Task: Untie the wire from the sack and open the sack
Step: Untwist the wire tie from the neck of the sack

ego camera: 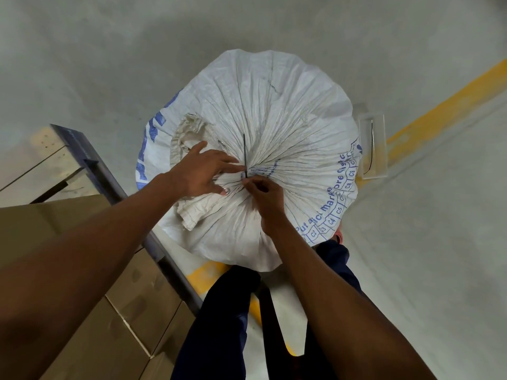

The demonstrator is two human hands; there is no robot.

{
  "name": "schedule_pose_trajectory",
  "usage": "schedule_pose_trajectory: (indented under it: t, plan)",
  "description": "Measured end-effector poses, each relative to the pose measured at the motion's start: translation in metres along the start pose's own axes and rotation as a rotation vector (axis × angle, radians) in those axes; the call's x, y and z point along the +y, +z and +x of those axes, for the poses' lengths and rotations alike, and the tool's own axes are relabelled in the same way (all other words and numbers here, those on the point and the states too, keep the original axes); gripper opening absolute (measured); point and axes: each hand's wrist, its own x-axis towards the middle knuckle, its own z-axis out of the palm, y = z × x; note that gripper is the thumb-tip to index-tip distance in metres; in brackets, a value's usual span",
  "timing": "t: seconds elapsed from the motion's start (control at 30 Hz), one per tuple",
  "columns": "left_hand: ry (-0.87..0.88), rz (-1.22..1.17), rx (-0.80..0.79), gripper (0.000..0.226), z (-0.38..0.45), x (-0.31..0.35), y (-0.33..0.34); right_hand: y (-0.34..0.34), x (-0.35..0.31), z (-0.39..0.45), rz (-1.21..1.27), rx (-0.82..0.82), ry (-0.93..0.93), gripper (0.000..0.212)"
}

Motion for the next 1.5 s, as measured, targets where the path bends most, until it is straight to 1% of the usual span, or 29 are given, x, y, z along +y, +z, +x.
schedule_pose_trajectory:
  t: [0.13, 0.23, 0.37, 0.43, 0.5, 0.6, 0.63, 0.73, 0.77, 0.87, 1.0, 1.07, 1.17, 1.27, 1.33, 1.4, 1.5]
  plan:
    - [-0.003, -0.007, -0.007, 0.078, -0.003, 0.005, 0.002, -0.035, 0.0, -0.009, -0.051, -0.21, 0.0, 0.005]
    - [-0.007, -0.02, -0.025, 0.079, -0.003, 0.009, 0.003, -0.053, -0.002, -0.012, -0.048, -0.268, 0.046, 0.005]
    - [-0.031, -0.03, -0.047, 0.077, -0.003, 0.01, 0.0, -0.06, -0.006, -0.017, -0.021, -0.339, 0.021, 0.009]
    - [-0.037, -0.035, -0.057, 0.069, -0.002, 0.012, -0.002, -0.06, -0.006, -0.019, -0.013, -0.326, 0.015, 0.013]
    - [-0.052, -0.076, -0.009, 0.058, 0.001, 0.016, -0.005, -0.06, -0.006, -0.019, -0.011, -0.267, 0.016, 0.017]
    - [-0.103, -0.21, 0.095, 0.06, 0.008, 0.022, -0.01, -0.058, -0.006, -0.022, -0.001, -0.199, -0.031, 0.028]
    - [-0.108, -0.218, 0.13, 0.055, 0.011, 0.023, -0.01, -0.057, -0.006, -0.023, -0.005, -0.183, -0.053, 0.026]
    - [-0.091, -0.181, 0.225, 0.026, 0.02, 0.027, -0.01, -0.054, -0.008, -0.028, -0.046, -0.146, -0.104, 0.007]
    - [-0.092, -0.172, 0.238, 0.023, 0.023, 0.028, -0.01, -0.053, -0.008, -0.029, -0.073, -0.139, -0.129, 0.004]
    - [-0.1, -0.194, 0.244, 0.027, 0.03, 0.032, -0.011, -0.05, -0.014, -0.03, -0.16, -0.129, -0.221, 0.007]
    - [-0.13, -0.288, 0.287, 0.019, 0.035, 0.035, -0.009, -0.048, -0.026, -0.029, -0.218, -0.132, -0.294, 0.01]
    - [-0.175, -0.394, 0.3, 0.017, 0.034, 0.035, -0.008, -0.047, -0.031, -0.027, -0.243, -0.141, -0.313, 0.012]
    - [-0.202, -0.66, 0.305, 0.013, 0.029, 0.031, -0.006, -0.047, -0.04, -0.026, -0.192, -0.182, -0.318, 0.018]
    - [-0.233, -0.816, 0.409, 0.012, 0.026, 0.03, -0.013, -0.045, -0.05, -0.024, -0.119, -0.185, -0.332, 0.012]
    - [-0.254, -0.811, 0.492, 0.01, 0.026, 0.03, -0.02, -0.041, -0.056, -0.02, -0.131, -0.159, -0.374, 0.013]
    - [-0.295, -0.744, 0.563, 0.01, 0.026, 0.029, -0.029, -0.032, -0.063, -0.013, -0.17, -0.138, -0.439, 0.013]
    - [-0.319, -0.724, 0.659, 0.009, 0.026, 0.023, -0.038, -0.012, -0.072, 0.002, -0.296, -0.124, -0.48, 0.011]
